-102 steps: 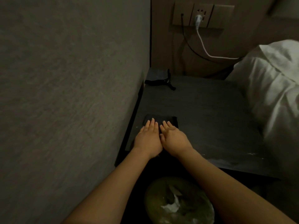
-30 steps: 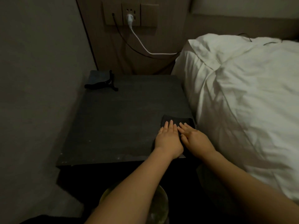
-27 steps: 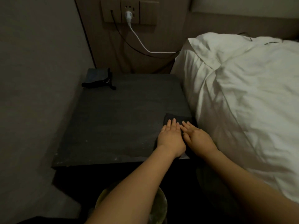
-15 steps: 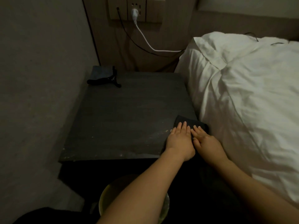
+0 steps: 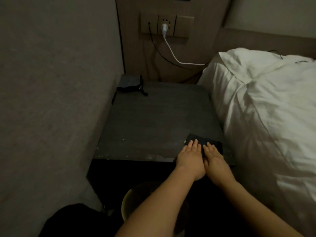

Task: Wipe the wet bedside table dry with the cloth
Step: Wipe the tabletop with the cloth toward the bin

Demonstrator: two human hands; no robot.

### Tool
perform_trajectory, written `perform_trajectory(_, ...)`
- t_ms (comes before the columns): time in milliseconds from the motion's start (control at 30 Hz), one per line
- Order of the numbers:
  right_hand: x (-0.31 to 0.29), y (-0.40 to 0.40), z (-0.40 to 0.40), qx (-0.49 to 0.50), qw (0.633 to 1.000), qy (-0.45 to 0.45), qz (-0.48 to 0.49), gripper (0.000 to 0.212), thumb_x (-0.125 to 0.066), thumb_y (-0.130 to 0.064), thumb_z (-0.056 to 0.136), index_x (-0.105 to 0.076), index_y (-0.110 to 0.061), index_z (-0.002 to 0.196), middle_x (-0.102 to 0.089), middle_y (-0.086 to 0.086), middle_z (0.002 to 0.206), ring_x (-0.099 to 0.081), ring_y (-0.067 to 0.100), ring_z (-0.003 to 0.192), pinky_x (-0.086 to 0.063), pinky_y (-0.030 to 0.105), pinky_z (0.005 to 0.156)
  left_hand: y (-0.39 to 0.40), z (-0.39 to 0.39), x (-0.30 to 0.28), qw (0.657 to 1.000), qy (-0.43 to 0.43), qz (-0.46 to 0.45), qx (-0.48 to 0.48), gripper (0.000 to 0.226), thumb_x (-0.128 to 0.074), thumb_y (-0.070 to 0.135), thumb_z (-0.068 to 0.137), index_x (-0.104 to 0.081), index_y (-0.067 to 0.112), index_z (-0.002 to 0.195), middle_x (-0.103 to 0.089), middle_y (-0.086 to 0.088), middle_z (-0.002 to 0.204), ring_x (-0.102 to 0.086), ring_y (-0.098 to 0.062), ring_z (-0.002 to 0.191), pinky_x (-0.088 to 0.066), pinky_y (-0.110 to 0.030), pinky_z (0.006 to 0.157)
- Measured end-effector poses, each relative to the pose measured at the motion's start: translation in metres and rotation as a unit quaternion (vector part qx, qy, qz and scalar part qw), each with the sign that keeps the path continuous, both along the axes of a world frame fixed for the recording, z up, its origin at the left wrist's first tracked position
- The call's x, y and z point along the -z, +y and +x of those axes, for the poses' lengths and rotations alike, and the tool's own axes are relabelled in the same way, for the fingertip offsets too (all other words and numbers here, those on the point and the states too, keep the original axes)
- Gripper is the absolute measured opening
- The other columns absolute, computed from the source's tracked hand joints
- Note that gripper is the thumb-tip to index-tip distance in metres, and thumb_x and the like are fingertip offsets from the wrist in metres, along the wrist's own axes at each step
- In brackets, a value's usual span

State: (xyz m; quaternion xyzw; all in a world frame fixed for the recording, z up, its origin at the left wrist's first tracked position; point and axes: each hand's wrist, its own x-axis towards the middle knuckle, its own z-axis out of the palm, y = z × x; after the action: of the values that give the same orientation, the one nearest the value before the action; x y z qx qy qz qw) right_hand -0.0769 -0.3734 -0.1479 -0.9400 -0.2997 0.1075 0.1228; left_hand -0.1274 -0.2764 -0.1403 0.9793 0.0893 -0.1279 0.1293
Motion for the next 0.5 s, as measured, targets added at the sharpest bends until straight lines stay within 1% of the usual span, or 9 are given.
perform_trajectory(100,-0.004,0.010,0.002,-0.009,0.999,0.013,-0.033,0.056,-0.035,-0.015,0.097,-0.011,-0.008,0.146,-0.004,0.012,0.158,-0.003,0.021,0.146,-0.002,0.029,0.117,0.006,0.001,-0.001,1.000,0.016,0.008,-0.008,0.064,-0.026,0.031,0.100,0.005,0.004,0.150,0.012,-0.011,0.159,0.009,-0.023,0.147,0.002,-0.035,0.119)
perform_trajectory(200,-0.005,0.032,0.003,-0.036,0.997,0.026,-0.059,0.058,-0.034,-0.020,0.097,-0.006,-0.011,0.147,0.001,0.009,0.158,0.001,0.019,0.146,-0.001,0.029,0.117,0.022,-0.006,0.000,0.999,0.021,0.025,-0.037,0.065,-0.025,0.031,0.100,0.006,0.003,0.149,0.012,-0.012,0.159,0.010,-0.024,0.147,0.001,-0.037,0.119)
perform_trajectory(333,-0.004,0.078,-0.008,-0.103,0.992,0.024,-0.070,0.059,-0.033,-0.022,0.098,-0.004,-0.011,0.147,0.002,0.008,0.158,0.002,0.019,0.146,-0.002,0.031,0.118,0.062,-0.028,-0.002,0.995,0.025,0.017,-0.095,0.066,-0.027,0.031,0.100,0.007,0.003,0.149,0.013,-0.013,0.159,0.009,-0.024,0.147,-0.001,-0.037,0.120)
perform_trajectory(500,-0.011,0.143,-0.040,-0.185,0.980,0.032,-0.063,0.058,-0.032,-0.021,0.098,-0.004,-0.009,0.147,0.003,0.010,0.158,0.002,0.020,0.146,-0.002,0.032,0.118,0.115,-0.071,-0.004,0.984,0.031,0.013,-0.173,0.069,-0.031,0.029,0.099,0.008,0.005,0.150,0.014,-0.012,0.159,0.009,-0.023,0.147,-0.001,-0.036,0.120)
